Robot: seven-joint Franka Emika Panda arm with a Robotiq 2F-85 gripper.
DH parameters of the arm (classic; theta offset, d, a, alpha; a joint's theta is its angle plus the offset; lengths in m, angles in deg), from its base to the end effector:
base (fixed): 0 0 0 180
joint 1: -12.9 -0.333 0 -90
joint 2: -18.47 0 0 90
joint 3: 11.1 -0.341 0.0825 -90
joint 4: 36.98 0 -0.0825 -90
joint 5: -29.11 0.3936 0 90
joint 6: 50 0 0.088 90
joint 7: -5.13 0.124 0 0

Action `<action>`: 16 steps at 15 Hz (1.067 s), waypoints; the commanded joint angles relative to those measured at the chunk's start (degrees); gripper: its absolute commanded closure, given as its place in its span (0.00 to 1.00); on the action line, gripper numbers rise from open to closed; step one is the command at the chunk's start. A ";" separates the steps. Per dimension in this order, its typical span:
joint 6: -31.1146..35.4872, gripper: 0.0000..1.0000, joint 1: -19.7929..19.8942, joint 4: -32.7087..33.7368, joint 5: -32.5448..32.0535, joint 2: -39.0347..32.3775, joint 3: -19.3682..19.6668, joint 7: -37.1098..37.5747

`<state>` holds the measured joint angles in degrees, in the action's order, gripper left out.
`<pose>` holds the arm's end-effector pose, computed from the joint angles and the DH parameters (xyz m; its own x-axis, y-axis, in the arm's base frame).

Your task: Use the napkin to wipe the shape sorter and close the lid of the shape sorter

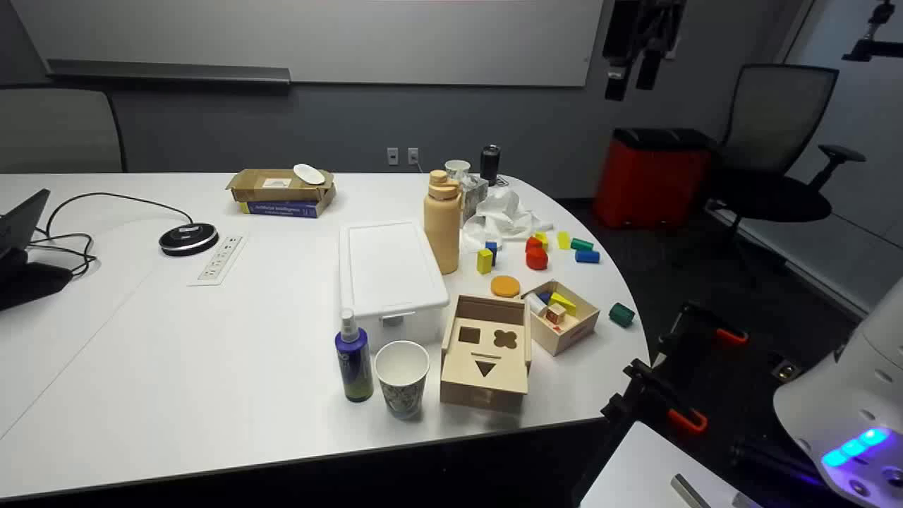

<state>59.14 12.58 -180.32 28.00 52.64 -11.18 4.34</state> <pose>0.3635 0.0009 0.4861 0.9996 0.0269 -0.0009 0.0269 -0.9995 0.0191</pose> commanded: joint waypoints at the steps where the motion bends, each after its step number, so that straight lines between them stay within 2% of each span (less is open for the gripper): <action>1: -0.14 0.00 0.00 0.11 0.01 -0.02 -0.01 0.01; 9: -0.14 0.00 0.00 0.11 0.01 -0.03 -0.01 0.01; 12: 10.53 0.00 1.62 1.55 1.62 -5.45 0.43 4.87; 16: 27.98 0.00 4.64 7.38 2.50 -19.01 2.91 9.18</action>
<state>78.78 15.16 -178.86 28.71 44.28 -9.72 10.70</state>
